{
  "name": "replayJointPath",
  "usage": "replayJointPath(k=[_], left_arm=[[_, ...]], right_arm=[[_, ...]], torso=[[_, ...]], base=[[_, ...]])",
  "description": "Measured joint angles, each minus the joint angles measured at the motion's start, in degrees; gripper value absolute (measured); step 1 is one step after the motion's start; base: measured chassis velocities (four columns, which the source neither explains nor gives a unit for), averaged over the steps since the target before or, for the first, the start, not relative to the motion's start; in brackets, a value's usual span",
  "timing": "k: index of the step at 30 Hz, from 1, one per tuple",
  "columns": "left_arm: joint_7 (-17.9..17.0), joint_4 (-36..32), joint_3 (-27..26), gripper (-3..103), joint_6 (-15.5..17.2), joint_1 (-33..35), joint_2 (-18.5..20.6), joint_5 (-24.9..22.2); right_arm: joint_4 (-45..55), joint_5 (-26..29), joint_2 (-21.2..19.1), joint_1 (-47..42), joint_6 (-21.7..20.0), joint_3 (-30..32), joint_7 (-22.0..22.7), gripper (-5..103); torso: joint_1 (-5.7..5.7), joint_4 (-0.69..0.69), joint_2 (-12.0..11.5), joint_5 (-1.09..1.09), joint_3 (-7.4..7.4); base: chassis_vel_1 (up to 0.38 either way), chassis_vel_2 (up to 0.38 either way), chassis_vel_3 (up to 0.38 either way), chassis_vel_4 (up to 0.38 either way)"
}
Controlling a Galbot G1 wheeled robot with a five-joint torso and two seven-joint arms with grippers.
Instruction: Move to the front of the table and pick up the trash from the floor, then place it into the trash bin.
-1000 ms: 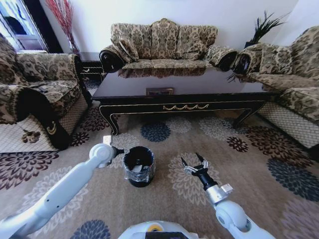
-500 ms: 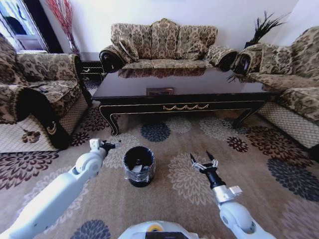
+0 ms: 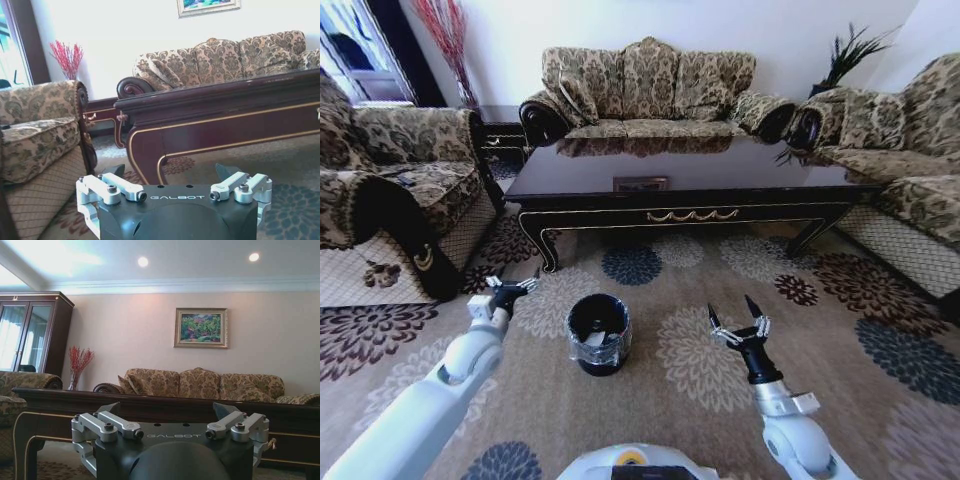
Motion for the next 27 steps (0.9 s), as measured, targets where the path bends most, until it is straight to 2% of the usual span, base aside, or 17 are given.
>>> replayJointPath(k=[1, 4, 6, 7, 10, 15, 18, 21, 23, 24, 27], left_arm=[[0.91, -0.82, -2.01, 100, -1.48, 3.44, -1.10, 1.17], [1.85, -1.85, -4.56, 100, -3.27, 6.98, -2.68, 1.84], [4.81, -3.46, -8.69, 100, -7.56, 12.20, -4.99, 2.58], [4.81, -3.46, -8.69, 100, -7.56, 12.20, -4.99, 2.58], [9.20, -4.39, -13.57, 100, -12.84, 18.14, -9.05, 3.97], [12.28, -4.59, -16.04, 100, -15.99, 22.11, -11.94, 5.16], [16.12, -4.85, -18.21, 100, -18.85, 26.22, -13.51, 5.44], [17.00, -4.85, -18.64, 100, -19.70, 27.17, -13.85, 5.44], [19.03, -4.62, -19.41, 100, -22.27, 29.76, -15.00, 5.43], [19.03, -4.62, -19.41, 100, -22.27, 29.76, -15.00, 5.43], [20.95, -4.23, -19.81, 100, -25.12, 32.44, -16.42, 5.87]], right_arm=[[-0.37, -0.25, 0.26, -0.32, 0.42, 0.27, 0.01, 100], [-0.74, -0.69, 0.55, -0.99, 0.80, 0.62, -0.25, 100], [-0.88, -1.26, 1.29, -2.04, 1.39, 1.06, -1.27, 100], [-0.88, -1.26, 1.29, -2.04, 1.39, 1.06, -1.27, 100], [-0.80, -2.93, 2.36, -3.20, 1.65, 1.44, -2.06, 100], [-0.59, -4.65, 2.64, -4.01, 1.83, 1.46, -2.47, 100], [-0.24, -5.60, 2.86, -4.37, 1.90, 1.21, -2.58, 100], [-0.21, -5.92, 3.03, -4.48, 2.00, 1.19, -2.59, 100], [-0.05, -6.32, 3.52, -4.88, 2.11, 1.18, -2.58, 100], [-0.05, -6.32, 3.52, -4.88, 2.11, 1.18, -2.58, 100], [0.05, -6.61, 4.27, -5.50, 2.41, 1.45, -3.06, 100]], torso=[[0.00, 0.00, 0.00, 0.00, 0.00], [0.00, 0.01, 0.00, -0.01, 0.00], [0.00, 0.00, 0.00, 0.00, 0.00], [0.00, 0.00, 0.00, 0.00, 0.00], [-0.01, 0.01, 0.00, 0.01, 0.00], [-0.01, 0.00, 0.00, 0.00, 0.00], [0.00, 0.01, 0.00, 0.00, 0.00], [0.00, 0.00, 0.00, 0.00, 0.00], [0.00, -0.01, 0.00, 0.00, 0.00], [0.00, -0.01, 0.00, 0.00, 0.00], [-0.01, 0.00, 0.00, 0.00, 0.00]], base=[[0.000, 0.000, 0.000, 0.000], [0.000, 0.000, 0.000, 0.000], [0.000, 0.000, 0.000, 0.000], [0.000, 0.000, 0.000, 0.000], [0.000, 0.000, 0.000, 0.000], [0.000, 0.000, 0.000, 0.000], [0.000, 0.000, 0.000, 0.000], [0.000, 0.000, 0.000, 0.000], [0.000, 0.000, 0.000, 0.000], [0.000, 0.000, 0.000, 0.000], [0.000, 0.000, 0.000, 0.000]])
